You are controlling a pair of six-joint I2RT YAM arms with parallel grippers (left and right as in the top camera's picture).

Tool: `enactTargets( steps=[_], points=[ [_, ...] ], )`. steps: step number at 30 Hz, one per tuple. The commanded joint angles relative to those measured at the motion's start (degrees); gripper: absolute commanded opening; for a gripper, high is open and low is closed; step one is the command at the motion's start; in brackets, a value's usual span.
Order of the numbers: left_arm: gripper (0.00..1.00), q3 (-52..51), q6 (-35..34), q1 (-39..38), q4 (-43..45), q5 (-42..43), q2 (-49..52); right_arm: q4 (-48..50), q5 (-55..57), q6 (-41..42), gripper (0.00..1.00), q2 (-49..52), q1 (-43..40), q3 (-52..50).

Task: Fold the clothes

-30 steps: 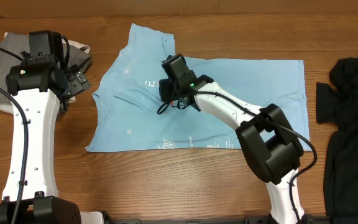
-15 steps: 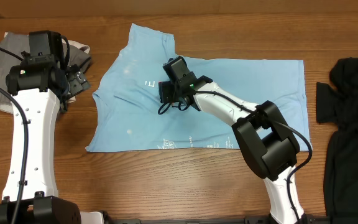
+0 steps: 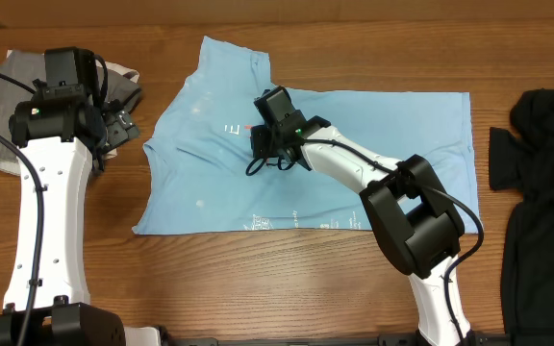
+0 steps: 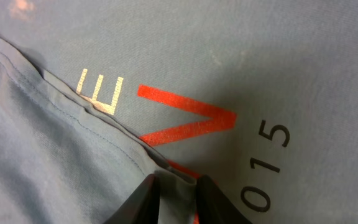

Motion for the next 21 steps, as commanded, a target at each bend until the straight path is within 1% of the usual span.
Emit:
enactTargets(
  steps=[1, 2, 3, 4, 11, 13, 18, 19, 21],
  points=[
    [1.0, 0.9, 0.5, 0.0, 0.0, -1.2, 0.0, 0.1, -0.1, 0.1, 0.22, 0.6, -0.3, 0.1],
    [1.0, 0.8, 0.5, 0.0, 0.0, -1.2, 0.0, 0.0, -0.1, 0.1, 0.17, 0.6, -0.2, 0.1],
    [1.0, 0.9, 0.5, 0.0, 0.0, -1.2, 0.0, 0.0, -0.1, 0.1, 0.08, 0.6, -0.2, 0.1],
    [1.0, 0.8, 0.5, 0.0, 0.0, -1.2, 0.0, 0.1, -0.1, 0.1, 0.04, 0.6, -0.2, 0.1],
    [1.0, 0.8, 0.5, 0.0, 0.0, -1.2, 0.0, 1.7, -0.6, -0.3, 0.04, 0.6, -3.0, 0.2],
    [1.0, 0.9, 0.5, 0.0, 0.0, -1.2, 0.0, 2.4, -3.3, -2.0, 0.04, 0.6, -4.3, 0.2],
    [1.0, 0.8, 0.5, 0.0, 0.0, -1.2, 0.0, 3.5, -7.7, -3.0, 0.04, 0.6, -6.7, 0.2],
    [1.0, 0.9, 0.5, 0.0, 0.0, -1.2, 0.0, 3.5, -7.8, -3.0, 0.08, 0.6, -7.0, 0.2],
    [1.0, 0.8, 0.5, 0.0, 0.0, -1.2, 0.0, 4.0, -7.8, -3.0, 0.47, 0.6, -7.2, 0.2]
  ],
)
